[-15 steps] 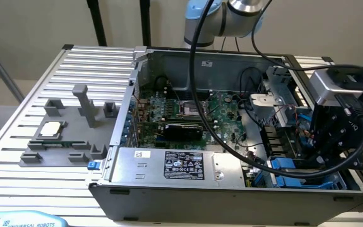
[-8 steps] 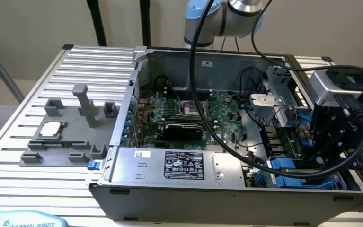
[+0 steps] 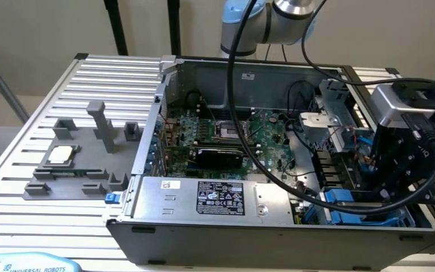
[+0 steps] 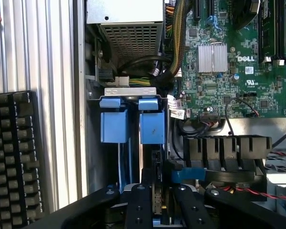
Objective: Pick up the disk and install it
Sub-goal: 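Insert the first disk wire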
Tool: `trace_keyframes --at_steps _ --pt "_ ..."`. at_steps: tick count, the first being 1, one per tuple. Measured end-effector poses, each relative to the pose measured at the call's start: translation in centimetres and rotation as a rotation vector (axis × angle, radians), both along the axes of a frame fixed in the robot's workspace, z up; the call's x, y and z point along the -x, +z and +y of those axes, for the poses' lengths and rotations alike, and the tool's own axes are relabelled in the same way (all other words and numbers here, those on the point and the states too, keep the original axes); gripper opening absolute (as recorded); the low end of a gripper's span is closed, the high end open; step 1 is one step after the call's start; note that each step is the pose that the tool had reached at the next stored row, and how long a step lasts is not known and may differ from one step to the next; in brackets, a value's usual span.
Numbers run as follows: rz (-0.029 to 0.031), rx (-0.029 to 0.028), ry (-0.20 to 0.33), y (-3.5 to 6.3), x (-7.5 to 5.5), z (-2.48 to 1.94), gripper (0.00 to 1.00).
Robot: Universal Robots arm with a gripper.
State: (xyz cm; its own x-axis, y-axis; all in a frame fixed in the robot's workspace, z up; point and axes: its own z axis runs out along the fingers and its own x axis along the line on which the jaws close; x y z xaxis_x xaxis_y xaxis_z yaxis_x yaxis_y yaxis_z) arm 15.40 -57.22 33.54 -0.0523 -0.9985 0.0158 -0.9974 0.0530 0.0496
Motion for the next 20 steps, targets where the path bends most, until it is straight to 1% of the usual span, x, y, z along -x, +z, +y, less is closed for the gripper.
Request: trace_keyframes --at_steps 6,11,20 --pt "-0.0018 0.0003 0.000 0.55 0.3 0.00 0.25" --pt "-0.0063 0.0004 0.000 0.82 1.1 0.00 0.25" --pt "-0.0142 0.0002 0.000 0.85 2.7 -0.04 0.25"
